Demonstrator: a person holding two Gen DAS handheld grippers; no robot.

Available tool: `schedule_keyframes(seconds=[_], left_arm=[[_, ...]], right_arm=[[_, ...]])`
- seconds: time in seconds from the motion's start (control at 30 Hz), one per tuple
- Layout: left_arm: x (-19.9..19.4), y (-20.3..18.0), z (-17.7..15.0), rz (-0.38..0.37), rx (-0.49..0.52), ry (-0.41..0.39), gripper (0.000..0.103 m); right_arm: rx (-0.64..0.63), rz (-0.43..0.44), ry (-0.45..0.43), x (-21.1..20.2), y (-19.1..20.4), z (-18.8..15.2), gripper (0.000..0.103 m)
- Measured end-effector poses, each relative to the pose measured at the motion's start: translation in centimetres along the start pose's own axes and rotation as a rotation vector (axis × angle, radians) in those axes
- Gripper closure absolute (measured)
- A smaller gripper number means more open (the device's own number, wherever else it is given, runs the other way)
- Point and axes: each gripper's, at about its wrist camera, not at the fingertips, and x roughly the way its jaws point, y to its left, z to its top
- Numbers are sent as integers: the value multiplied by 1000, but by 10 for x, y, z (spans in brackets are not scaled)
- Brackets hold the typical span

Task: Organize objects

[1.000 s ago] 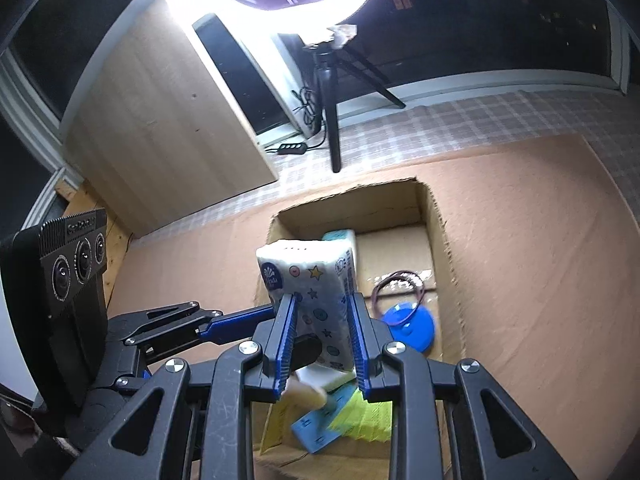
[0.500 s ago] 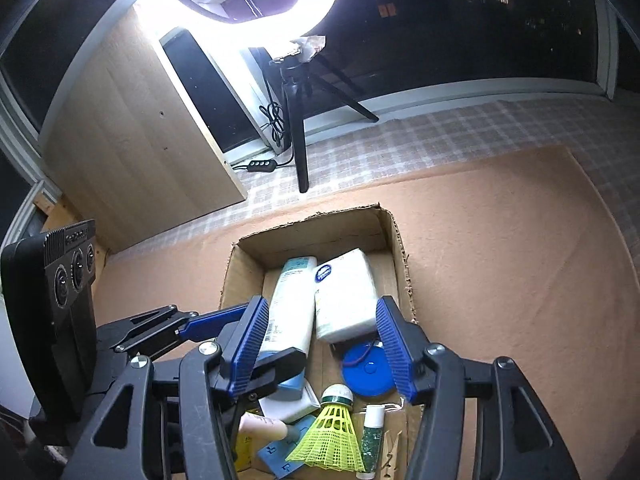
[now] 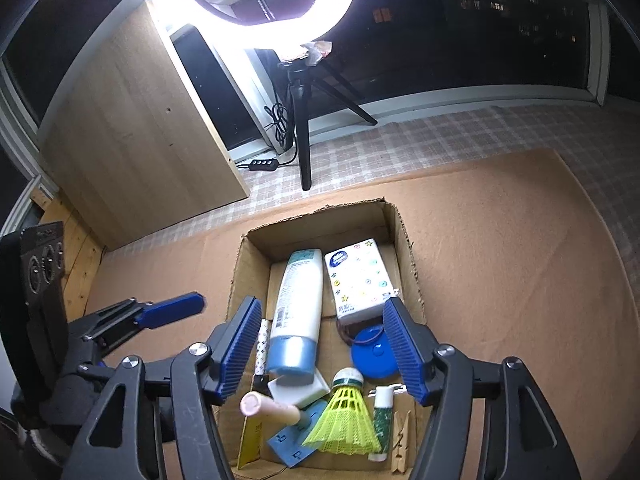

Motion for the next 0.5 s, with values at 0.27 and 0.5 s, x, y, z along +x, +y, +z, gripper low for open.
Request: schedule_keyframes(seconds=[0.27, 0.5], left_arm=[[-52, 31, -31, 69, -39, -44, 26], [-99, 60, -68, 143, -76, -74, 24]], right_arm=[[-47, -31, -9, -12, 35, -20, 37], [-88, -45, -30, -23, 75, -43, 34]])
